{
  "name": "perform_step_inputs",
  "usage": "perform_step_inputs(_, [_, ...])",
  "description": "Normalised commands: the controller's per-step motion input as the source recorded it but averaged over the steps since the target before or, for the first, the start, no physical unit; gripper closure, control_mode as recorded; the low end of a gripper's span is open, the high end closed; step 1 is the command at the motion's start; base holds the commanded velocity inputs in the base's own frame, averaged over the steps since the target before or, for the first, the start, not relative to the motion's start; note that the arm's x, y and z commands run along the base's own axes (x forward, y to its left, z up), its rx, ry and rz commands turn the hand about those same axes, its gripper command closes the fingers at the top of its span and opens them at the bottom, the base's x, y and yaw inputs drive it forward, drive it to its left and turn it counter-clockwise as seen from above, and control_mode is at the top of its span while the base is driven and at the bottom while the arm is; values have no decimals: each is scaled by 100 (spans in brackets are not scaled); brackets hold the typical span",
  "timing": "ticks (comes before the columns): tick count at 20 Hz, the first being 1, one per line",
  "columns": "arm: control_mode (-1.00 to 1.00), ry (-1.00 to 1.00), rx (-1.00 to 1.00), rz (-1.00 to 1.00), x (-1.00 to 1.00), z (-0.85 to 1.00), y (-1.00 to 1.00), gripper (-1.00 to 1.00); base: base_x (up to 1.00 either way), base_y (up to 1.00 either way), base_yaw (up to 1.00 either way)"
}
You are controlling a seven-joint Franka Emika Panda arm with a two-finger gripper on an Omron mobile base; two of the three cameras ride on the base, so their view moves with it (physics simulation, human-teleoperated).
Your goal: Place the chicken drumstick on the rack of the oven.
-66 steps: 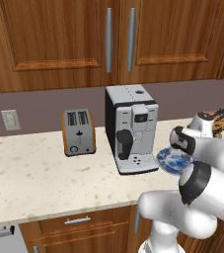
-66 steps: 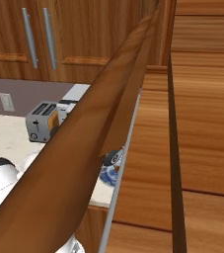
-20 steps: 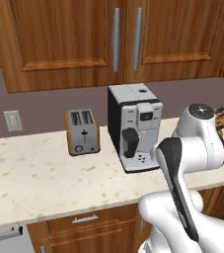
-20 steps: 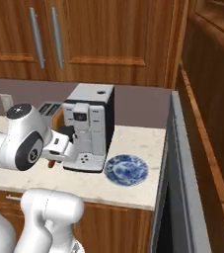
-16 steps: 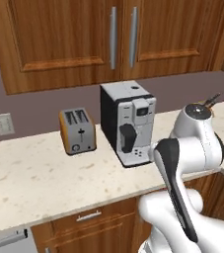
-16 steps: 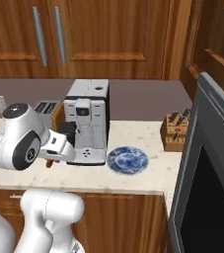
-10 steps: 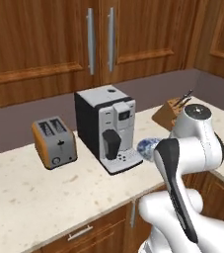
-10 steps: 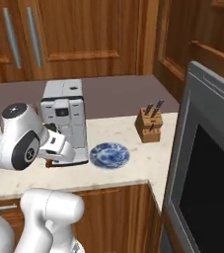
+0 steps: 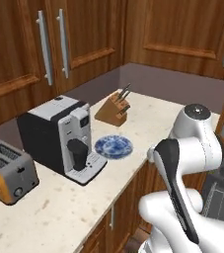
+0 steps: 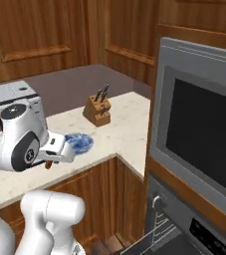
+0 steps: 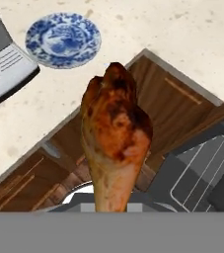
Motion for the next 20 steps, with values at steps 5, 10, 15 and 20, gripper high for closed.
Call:
perform_step_inputs(5, [100, 0, 0, 0, 0, 0, 0, 100, -26, 5, -80])
perform_step_inputs(10, [100, 0, 0, 0, 0, 0, 0, 100, -23, 0, -78])
perform_step_inputs(15, [100, 0, 0, 0, 0, 0, 0, 100, -16, -4, -73])
perform_step_inputs(20, [100, 0, 0, 0, 0, 0, 0, 100, 2, -7, -53])
